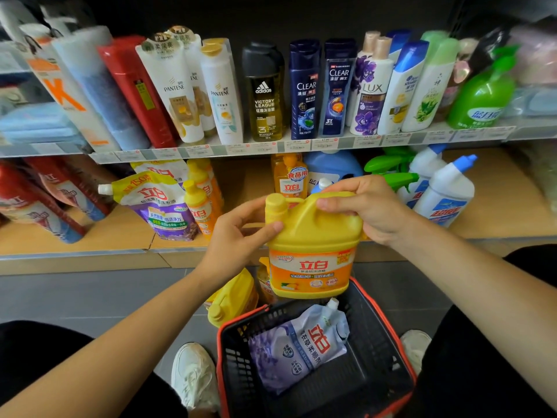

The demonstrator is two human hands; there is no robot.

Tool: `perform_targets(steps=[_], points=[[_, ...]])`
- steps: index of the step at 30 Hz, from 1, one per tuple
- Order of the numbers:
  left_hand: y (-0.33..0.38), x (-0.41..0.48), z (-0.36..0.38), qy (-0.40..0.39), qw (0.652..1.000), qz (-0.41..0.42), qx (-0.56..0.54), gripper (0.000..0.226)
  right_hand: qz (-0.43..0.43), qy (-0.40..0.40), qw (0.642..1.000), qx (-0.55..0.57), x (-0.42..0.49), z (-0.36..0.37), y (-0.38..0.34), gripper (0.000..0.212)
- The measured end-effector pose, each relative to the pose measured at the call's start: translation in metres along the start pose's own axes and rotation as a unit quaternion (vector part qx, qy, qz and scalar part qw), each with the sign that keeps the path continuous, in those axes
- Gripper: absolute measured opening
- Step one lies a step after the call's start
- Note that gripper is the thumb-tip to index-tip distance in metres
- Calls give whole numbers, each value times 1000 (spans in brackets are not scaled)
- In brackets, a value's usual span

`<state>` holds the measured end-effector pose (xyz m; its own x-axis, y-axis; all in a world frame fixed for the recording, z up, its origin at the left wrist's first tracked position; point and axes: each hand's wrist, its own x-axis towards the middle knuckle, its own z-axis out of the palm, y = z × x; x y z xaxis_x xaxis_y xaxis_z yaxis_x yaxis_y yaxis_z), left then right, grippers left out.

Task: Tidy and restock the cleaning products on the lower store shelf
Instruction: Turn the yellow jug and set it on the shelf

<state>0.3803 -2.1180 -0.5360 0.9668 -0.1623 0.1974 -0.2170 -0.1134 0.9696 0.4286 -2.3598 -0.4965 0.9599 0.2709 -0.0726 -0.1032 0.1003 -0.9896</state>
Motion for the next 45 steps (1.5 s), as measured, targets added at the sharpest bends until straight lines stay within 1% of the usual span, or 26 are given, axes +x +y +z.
perform_targets(steps=[2,4,6,8,10,14,19,20,22,24,25,26,27,29,30,31,32,33,34,36,37,38,40,41,43,45], points=[[-12,0,-6,-51,997,-57,-14,51,0,13,1000,18,0,-1,-3,25],[-27,-3,-12,-106,989,-108,1,64,-10,28,999,27,1,-3,-6,29],[-41,-6,-11,-153,979,-131,20,70,-21,44,998,40,1,-7,-9,31],[-49,-6,-8,-164,976,-141,2,77,-29,57,997,50,3,-12,-11,33],[-51,-3,-6,-156,977,-144,-18,81,-31,69,995,62,4,-15,-10,32],[-47,3,-6,-117,983,-139,-17,86,-31,80,993,81,8,-24,-5,22],[-39,1,-2,-34,995,-91,3,83,-71,79,994,24,11,-39,-3,34],[-36,2,-2,-13,997,-73,20,82,-67,80,994,19,11,-42,-2,33],[-29,3,-3,22,997,-33,72,82,-32,70,997,15,10,-47,0,32],[-21,6,-7,47,991,5,126,83,15,64,998,-14,8,-53,4,35],[-17,7,-9,58,986,19,153,83,27,78,996,-37,8,-55,4,36],[-13,10,-11,65,980,34,185,83,23,106,992,-62,8,-56,2,37],[-9,12,-13,67,972,51,218,82,-3,144,985,-92,7,-57,0,38],[-5,15,-16,58,955,85,277,80,-114,199,956,-185,3,-56,-5,42],[-3,16,-17,52,947,97,301,79,-179,193,934,-241,1,-53,-8,43],[-1,17,-18,45,941,105,320,79,-235,168,912,-292,-3,-48,-10,45],[1,17,-18,36,935,110,335,78,-277,130,888,-342,-6,-42,-11,49],[3,17,-17,26,929,117,350,79,-300,89,863,-396,-9,-36,-12,58],[4,17,-16,14,922,125,366,80,-304,49,836,-454,-10,-29,-11,68],[8,17,-11,-14,906,142,398,82,-277,-22,780,-561,-10,-18,-4,87],[9,17,-8,-27,901,149,407,83,-257,-51,760,-595,-10,-14,1,94],[11,17,-6,-38,898,154,411,83,-230,-74,750,-616,-8,-10,6,99],[14,15,-1,-63,894,157,415,85,-176,-105,744,-636,-6,-5,16,101],[15,14,1,-77,892,158,416,86,-159,-116,750,-632,-5,-5,19,97],[16,12,4,-91,895,157,407,87,-137,-135,783,-592,-5,-7,24,84],[16,10,5,-85,914,150,368,84,-120,-150,828,-526,-6,-12,27,77]])
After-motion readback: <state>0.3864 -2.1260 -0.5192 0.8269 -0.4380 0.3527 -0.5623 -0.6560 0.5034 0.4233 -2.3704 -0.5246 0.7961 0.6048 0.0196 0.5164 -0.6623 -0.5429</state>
